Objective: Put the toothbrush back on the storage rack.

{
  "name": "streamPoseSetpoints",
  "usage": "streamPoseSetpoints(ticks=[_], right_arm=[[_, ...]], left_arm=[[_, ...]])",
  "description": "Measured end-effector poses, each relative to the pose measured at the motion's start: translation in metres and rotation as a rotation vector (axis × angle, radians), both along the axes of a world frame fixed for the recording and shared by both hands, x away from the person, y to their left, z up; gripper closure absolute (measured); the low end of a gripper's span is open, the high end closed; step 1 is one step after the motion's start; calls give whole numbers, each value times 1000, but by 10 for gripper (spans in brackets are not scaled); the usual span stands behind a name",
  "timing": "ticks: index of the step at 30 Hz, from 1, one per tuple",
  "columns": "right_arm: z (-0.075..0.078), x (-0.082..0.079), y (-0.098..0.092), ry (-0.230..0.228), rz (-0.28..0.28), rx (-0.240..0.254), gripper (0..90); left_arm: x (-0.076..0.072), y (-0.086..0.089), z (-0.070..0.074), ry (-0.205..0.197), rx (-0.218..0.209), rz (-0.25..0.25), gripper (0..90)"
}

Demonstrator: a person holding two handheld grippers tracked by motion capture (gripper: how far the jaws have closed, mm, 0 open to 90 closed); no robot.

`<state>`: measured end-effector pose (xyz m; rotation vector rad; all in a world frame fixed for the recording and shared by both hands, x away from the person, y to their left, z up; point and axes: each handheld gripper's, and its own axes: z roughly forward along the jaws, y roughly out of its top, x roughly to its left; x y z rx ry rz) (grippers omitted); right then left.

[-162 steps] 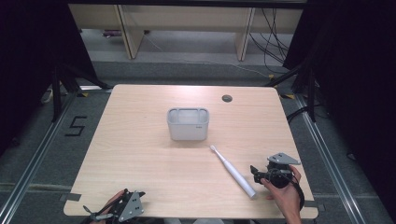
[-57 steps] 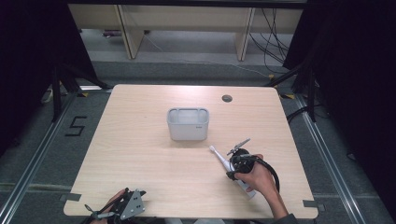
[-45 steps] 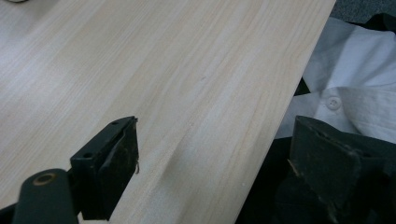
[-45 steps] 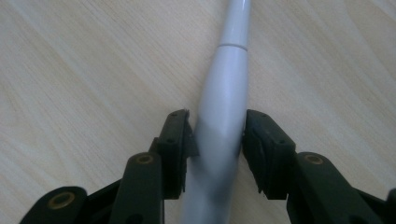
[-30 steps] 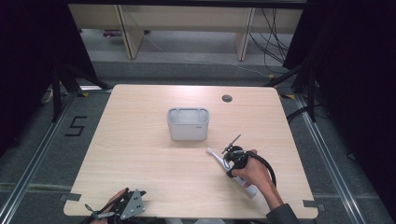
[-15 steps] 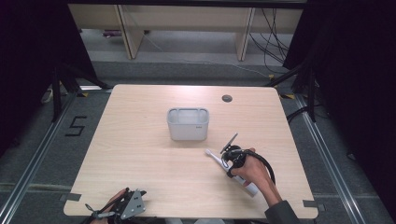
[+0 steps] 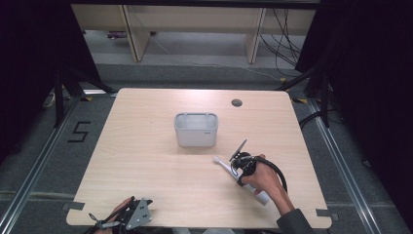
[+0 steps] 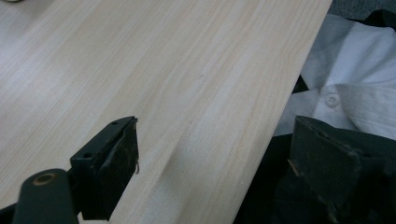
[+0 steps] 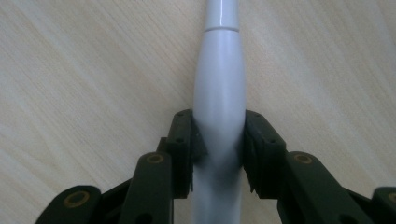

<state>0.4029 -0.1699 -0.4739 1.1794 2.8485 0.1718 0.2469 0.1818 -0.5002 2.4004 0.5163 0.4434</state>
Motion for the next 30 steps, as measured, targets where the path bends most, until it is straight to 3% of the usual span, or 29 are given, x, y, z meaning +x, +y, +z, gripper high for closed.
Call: streamPoseSetpoints(ticks=[2, 6, 9, 20, 24, 27, 30], right_arm=[[0, 0, -1, -6, 21, 4, 664], [0, -1, -2, -2, -3, 6, 665], [-1, -1, -7, -22, 39, 34, 665], [1, -4, -7, -1, 50, 6, 666], [5, -6, -9, -29, 66, 25, 666], [9, -9, -14, -63, 87, 65, 666], [12, -11, -18, -77, 72, 87, 666]], left_arm=[[0, 0, 0, -1, 7, -2, 153], [0, 1, 1, -7, 14, 1, 152], [-1, 0, -1, -11, 11, 10, 152], [0, 0, 0, 0, 2, 5, 152], [0, 0, 0, 1, -1, 6, 152], [0, 1, 0, 3, 1, 6, 152], [0, 1, 0, 2, 4, 7, 152]])
